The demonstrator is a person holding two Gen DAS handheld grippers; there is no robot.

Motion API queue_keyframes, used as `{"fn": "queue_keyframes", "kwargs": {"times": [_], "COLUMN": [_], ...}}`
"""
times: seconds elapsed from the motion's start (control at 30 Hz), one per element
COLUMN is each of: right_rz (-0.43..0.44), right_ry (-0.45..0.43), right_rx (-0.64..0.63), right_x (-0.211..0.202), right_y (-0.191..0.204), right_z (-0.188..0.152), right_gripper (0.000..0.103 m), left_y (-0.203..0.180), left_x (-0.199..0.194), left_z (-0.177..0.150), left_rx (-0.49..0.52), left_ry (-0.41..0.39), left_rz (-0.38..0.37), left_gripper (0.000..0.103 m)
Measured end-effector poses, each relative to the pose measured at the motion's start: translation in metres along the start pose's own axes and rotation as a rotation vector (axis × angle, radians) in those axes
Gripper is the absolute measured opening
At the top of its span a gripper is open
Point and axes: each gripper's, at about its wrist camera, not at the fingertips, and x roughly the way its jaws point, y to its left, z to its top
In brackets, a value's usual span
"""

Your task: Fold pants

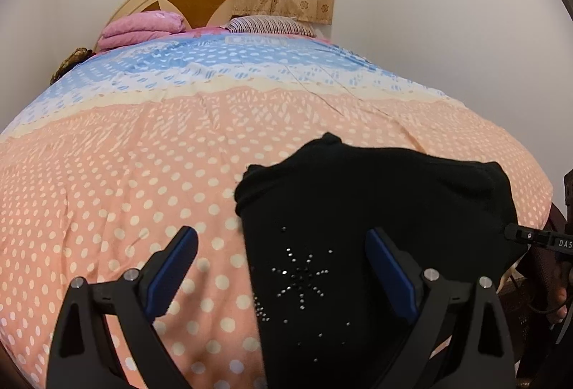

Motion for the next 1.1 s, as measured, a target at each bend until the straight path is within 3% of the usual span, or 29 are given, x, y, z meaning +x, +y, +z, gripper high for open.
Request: {"fn": "queue_keyframes", "kwargs": {"times": [0.1,0.2,0.27,0.3,0.33,0.4,0.47,0.63,0.83,1.0,1.1], "right_rz": [-0.009,0.003,-0.044,-0.088,-0.131,-0.148,-0.112,-0.022,-0.085,-0.104,-0.111], "right_ry": [0.013,0.033,0.029,0.011,-0.033,-0.108,-0.16,-0.18,-0.043,-0.047,-0.092], "right_rx": [0.006,0.036,-0.001,-0.017,-0.047,-0.103,-0.18,-0.338,-0.201,-0.244,-0.23], "right_x": [0.0,0.004,0.0,-0.004,-0.013,-0.025,-0.032,-0.006,0.049,0.042,0.023], "right_y": [-0.004,-0.009,-0.004,-0.001,0.007,0.022,0.044,0.086,0.054,0.058,0.061], "right_z": [0.002,0.002,0.007,0.009,0.012,0.018,0.023,0.034,0.048,0.045,0.04], "right_gripper": [0.016,0.018,0.034,0.05,0.055,0.055,0.056,0.062,0.062,0.062,0.062], "left_y": [-0.001,-0.001,-0.002,-0.002,-0.002,-0.003,-0.006,-0.011,-0.008,-0.007,-0.009], "left_x": [-0.002,0.008,0.015,0.018,0.018,0.018,0.016,0.017,0.046,0.052,0.046], "left_z": [-0.001,-0.006,-0.008,-0.009,-0.009,-0.008,-0.005,0.013,0.022,0.02,0.02], "left_rx": [0.007,0.015,0.024,0.026,0.025,0.021,0.03,0.075,0.096,0.071,0.072], "left_ry": [-0.023,0.003,0.025,0.034,0.036,0.034,0.03,-0.001,0.067,0.083,0.077], "left_rz": [0.0,0.002,0.008,0.009,0.01,0.008,0.011,0.046,0.047,0.036,0.044], "left_gripper": [0.103,0.103,0.103,0.103,0.103,0.103,0.103,0.103,0.103,0.103,0.103]}}
